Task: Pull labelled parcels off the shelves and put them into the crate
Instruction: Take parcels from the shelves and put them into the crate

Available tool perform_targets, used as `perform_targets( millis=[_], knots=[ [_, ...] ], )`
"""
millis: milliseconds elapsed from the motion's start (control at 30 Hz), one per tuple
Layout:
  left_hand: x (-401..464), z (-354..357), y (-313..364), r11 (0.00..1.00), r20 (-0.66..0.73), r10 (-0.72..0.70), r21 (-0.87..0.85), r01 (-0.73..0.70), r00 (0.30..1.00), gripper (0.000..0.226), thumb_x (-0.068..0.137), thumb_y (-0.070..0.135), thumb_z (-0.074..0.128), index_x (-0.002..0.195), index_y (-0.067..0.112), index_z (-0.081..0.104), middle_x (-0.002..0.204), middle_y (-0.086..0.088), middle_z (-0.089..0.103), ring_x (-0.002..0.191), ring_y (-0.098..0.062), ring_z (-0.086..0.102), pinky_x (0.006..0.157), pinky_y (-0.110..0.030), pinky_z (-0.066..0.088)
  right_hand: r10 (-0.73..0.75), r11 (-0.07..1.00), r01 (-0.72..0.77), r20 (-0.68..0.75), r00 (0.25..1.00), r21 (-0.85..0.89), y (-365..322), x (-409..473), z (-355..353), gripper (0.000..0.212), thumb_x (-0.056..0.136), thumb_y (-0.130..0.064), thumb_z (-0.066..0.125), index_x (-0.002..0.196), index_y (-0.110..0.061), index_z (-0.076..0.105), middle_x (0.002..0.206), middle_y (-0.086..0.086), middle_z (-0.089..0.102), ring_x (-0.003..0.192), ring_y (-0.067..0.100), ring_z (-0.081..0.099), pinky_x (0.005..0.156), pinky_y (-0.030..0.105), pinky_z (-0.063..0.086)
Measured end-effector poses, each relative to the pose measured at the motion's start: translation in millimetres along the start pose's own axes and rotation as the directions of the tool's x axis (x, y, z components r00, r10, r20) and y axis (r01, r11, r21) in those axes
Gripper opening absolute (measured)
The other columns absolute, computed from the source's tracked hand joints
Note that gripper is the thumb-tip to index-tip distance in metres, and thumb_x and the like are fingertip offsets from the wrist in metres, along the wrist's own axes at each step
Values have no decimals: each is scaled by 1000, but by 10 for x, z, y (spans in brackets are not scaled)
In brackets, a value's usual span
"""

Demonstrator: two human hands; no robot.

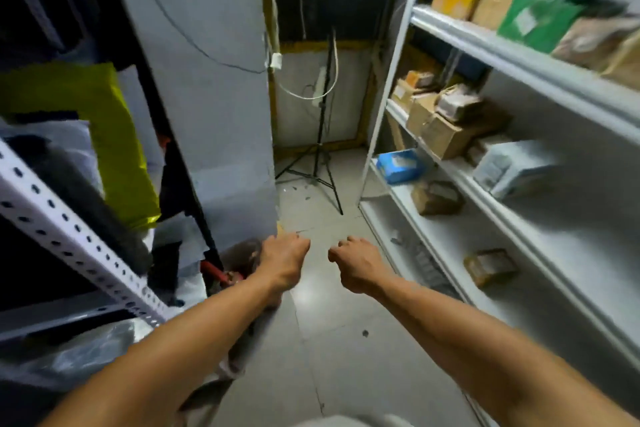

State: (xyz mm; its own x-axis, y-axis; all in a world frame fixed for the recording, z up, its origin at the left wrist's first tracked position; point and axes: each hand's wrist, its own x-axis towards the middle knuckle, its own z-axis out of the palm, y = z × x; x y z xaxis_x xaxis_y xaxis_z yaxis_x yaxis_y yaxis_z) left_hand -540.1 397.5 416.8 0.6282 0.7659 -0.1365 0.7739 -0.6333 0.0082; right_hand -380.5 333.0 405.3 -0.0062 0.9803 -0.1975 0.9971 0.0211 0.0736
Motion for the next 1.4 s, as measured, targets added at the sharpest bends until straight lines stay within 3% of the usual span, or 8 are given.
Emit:
perform_targets(
  millis=[133, 300, 600, 733, 1000, 1167, 1300, 1400],
  knots=[
    [682, -364, 803, 974, -88, 219, 78, -213, 972, 43, 87, 2, 54, 125, 23, 57, 118, -5, 60, 109, -27, 57, 85, -38, 48, 227, 974, -228, -82, 970, -9, 954, -253, -229, 37, 95, -12, 56, 130, -22, 60, 122, 5, 62, 117, 26, 52, 95, 38, 42],
    [1265, -812, 1758, 890, -211, 456, 77, -450, 865, 31, 94, 14, 58, 122, 26, 63, 114, -3, 62, 107, -23, 58, 85, -35, 47, 490, 871, -491, -110, 865, 18, 1865, -849, -517, 37, 92, -24, 62, 129, -23, 59, 124, 6, 60, 116, 27, 51, 96, 38, 44],
    [1696, -1731, 3514, 627, -328, 755, 107, -772, 568, 41, 85, 11, 59, 122, 30, 63, 120, 0, 64, 116, -25, 60, 87, -34, 48, 829, 549, -823, -214, 516, 144, 2821, -2106, -843, 43, 91, -6, 56, 129, -24, 64, 126, 4, 63, 122, 26, 51, 99, 35, 43],
    [1669, -1908, 4040, 487, -329, 839, 97, -868, 434, 47, 82, 9, 60, 124, 30, 63, 123, 2, 63, 118, -25, 58, 90, -35, 48, 904, 408, -896, -215, 369, 177, 3012, -2519, -933, 42, 91, -5, 57, 129, -21, 64, 124, 5, 65, 121, 27, 52, 98, 35, 45],
    [1505, -1973, 4877, 315, -340, 899, 68, -947, 275, 50, 85, 8, 59, 129, 30, 60, 124, 2, 64, 116, -24, 59, 86, -32, 48, 960, 215, -947, -229, 160, 237, 3243, -3295, -1107, 38, 87, -11, 62, 125, -18, 64, 121, 7, 63, 118, 29, 52, 93, 39, 49],
    [1348, -2175, 5582, 233, -410, 883, -37, -972, 227, 53, 85, 3, 57, 132, 27, 58, 127, -1, 61, 111, -25, 60, 72, -31, 44, 948, 151, -944, -314, 54, 293, 3601, -3889, -1194, 37, 90, -24, 62, 127, -23, 61, 126, 0, 63, 119, 23, 53, 90, 34, 47],
    [1250, -2256, 6122, 183, -451, 869, -89, -979, 203, 51, 88, 4, 57, 134, 25, 57, 134, 0, 56, 115, -24, 57, 79, -35, 51, 907, 118, -932, -420, -39, 342, 4051, -4361, -1262, 36, 95, -30, 61, 130, -23, 58, 126, -1, 61, 113, 22, 58, 87, 39, 53],
    [1250, -2311, 6515, 139, -492, 854, -101, -985, 171, 48, 89, 9, 59, 134, 25, 56, 137, 1, 52, 115, -25, 57, 77, -35, 50, 899, 104, -932, -435, -61, 347, 4436, -4638, -1293, 43, 95, -31, 62, 137, -25, 52, 131, 0, 54, 113, 24, 56, 78, 35, 51]
  ],
)
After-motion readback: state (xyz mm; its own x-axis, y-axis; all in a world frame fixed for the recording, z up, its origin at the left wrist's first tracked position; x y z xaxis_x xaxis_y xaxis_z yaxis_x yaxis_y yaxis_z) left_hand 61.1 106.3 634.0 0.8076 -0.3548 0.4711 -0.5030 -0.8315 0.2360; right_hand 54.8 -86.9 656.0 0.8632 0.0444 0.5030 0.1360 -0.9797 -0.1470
